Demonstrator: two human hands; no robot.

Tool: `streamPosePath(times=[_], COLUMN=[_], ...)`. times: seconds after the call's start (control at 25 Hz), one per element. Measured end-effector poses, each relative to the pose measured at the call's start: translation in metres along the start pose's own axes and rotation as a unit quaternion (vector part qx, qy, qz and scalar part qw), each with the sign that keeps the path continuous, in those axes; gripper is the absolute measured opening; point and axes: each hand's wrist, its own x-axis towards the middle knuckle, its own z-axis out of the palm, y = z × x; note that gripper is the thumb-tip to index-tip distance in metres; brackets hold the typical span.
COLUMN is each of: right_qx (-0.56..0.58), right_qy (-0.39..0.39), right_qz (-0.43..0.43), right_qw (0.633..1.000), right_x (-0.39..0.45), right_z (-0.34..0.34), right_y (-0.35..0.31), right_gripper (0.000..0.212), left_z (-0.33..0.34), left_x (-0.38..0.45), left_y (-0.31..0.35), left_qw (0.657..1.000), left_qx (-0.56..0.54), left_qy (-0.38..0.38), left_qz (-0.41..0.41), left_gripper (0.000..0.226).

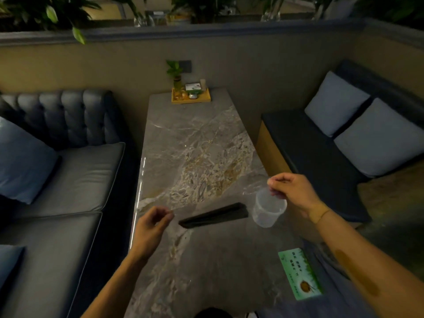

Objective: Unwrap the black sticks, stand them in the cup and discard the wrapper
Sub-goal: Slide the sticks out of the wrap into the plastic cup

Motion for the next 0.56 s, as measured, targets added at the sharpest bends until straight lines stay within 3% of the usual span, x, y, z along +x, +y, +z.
streamPosePath(times=[0.56], right_qx=[0.098], right_qy=[0.051], right_qz=[0.082], right_qw=[0.990], right_x=[0.037], right_z=[-0.040], right_y=[0.036], right_gripper=[0.024], left_z=[0.055], left_x=[0.059], left_y=[0.100], left_qw=[0.996], left_qx=[0.018], left_qy=[-0.021], left_qz=[0.090], left_gripper=[0.019])
